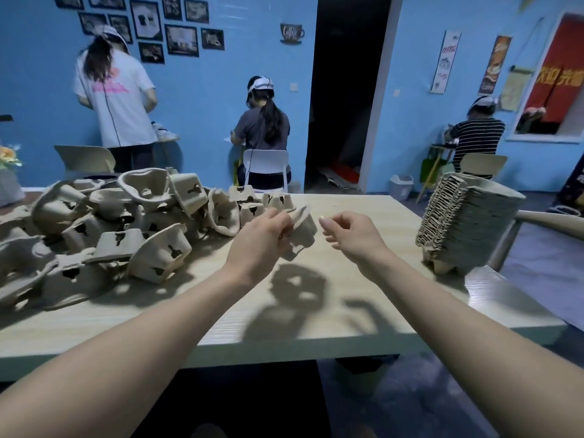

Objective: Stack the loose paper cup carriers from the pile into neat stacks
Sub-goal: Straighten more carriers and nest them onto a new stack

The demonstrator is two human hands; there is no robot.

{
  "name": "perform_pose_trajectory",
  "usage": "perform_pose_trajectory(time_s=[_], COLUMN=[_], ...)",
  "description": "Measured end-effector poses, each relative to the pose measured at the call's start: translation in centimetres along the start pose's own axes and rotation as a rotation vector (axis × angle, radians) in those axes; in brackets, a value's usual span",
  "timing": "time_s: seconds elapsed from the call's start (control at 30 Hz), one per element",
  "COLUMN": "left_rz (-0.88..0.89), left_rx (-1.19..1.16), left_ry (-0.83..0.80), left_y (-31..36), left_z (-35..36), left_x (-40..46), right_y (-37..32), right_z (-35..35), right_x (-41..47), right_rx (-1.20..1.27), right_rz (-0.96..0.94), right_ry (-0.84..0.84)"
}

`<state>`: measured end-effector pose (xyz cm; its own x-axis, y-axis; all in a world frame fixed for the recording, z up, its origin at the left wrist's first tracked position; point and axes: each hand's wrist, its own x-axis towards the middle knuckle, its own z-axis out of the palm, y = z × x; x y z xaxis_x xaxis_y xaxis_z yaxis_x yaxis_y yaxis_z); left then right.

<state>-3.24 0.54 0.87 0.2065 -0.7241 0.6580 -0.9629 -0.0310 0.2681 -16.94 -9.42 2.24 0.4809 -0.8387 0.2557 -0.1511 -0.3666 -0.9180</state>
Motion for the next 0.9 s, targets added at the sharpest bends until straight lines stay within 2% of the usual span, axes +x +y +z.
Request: perform_pose_trajectory(time_s=[0.17, 0.37, 0.5, 0.6, 0.73, 0.9], left_rz=[0.249, 0.419, 0.289, 0.073, -0.194, -0.289], left_rx=[0.185, 0.108, -0.026, -0.186, -0.426, -0.720], left_ry=[-0.009, -0.022, 0.072, 0.128, -0.024, -0.080], left_y=[1.4, 3.3, 4.2, 6.0, 9.4, 13.5], left_z=[1.0, 1.3, 1.7, 1.8, 1.9, 3.2], left_x=[0.3, 2.3, 4.1, 6.0, 9.1, 12.6], right_y=[-0.3, -0.3, -0.8, -1.7, -2.7, -3.0], right_z=[-0.2, -3.1, -6.3, -9.3, -13.2, -17.9], right_x=[0.0, 0.5, 0.7, 0.8, 0.8, 1.6], right_rx=[0.123, 0.151, 0.141, 0.101, 0.025, -0.014], right_rz=[0.153, 0.236, 0.150, 0.077, 0.023, 0.004], right_ry=[-0.004, 0.083, 0.150, 0.193, 0.236, 0.400])
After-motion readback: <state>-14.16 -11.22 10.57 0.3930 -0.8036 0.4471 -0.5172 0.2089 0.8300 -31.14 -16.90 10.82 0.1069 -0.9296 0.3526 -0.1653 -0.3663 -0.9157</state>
